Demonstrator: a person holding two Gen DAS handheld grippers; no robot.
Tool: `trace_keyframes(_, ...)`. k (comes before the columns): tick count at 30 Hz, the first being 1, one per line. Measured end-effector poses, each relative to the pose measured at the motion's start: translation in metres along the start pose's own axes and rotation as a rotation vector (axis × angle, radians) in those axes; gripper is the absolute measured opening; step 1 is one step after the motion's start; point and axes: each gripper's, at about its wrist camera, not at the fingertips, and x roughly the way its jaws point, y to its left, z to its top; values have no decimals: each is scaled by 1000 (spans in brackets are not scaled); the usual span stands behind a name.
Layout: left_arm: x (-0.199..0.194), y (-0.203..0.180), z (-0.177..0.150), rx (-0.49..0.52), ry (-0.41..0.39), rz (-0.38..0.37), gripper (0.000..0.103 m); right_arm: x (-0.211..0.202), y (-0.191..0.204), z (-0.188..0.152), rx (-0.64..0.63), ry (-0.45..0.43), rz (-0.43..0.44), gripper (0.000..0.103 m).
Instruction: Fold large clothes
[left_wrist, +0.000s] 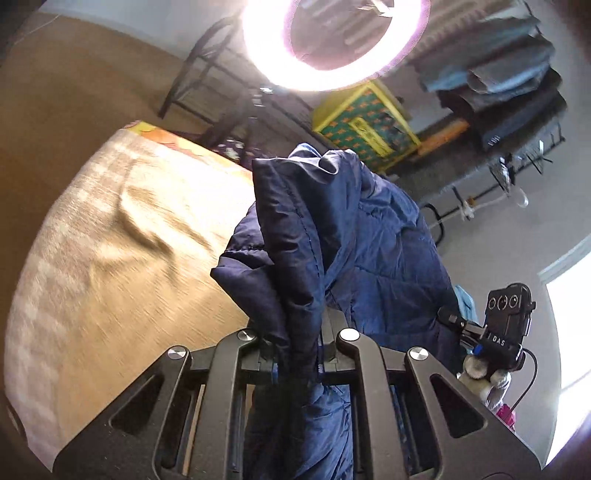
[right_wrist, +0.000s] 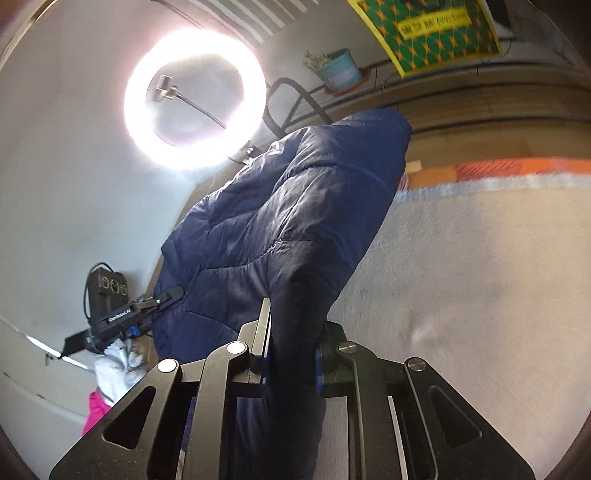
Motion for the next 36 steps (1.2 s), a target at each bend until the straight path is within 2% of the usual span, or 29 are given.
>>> trace_keyframes(10,-19,-122,-47,121,30,-66,11,-129,14,-30,-78,-78,-88,15)
trace_keyframes(19,-7,-238,-91,240,80,-141,11,-248,-9,-61,-81,-181,-151,15)
trace_keyframes(26,31,-320,-123,288,130,-212,10,-328,-49,-82,-53,-245,-219,14)
trace_keyframes(36,116,-426,-155,355,194,-284,10,-421,-116,-83,-32,-318,-344,14)
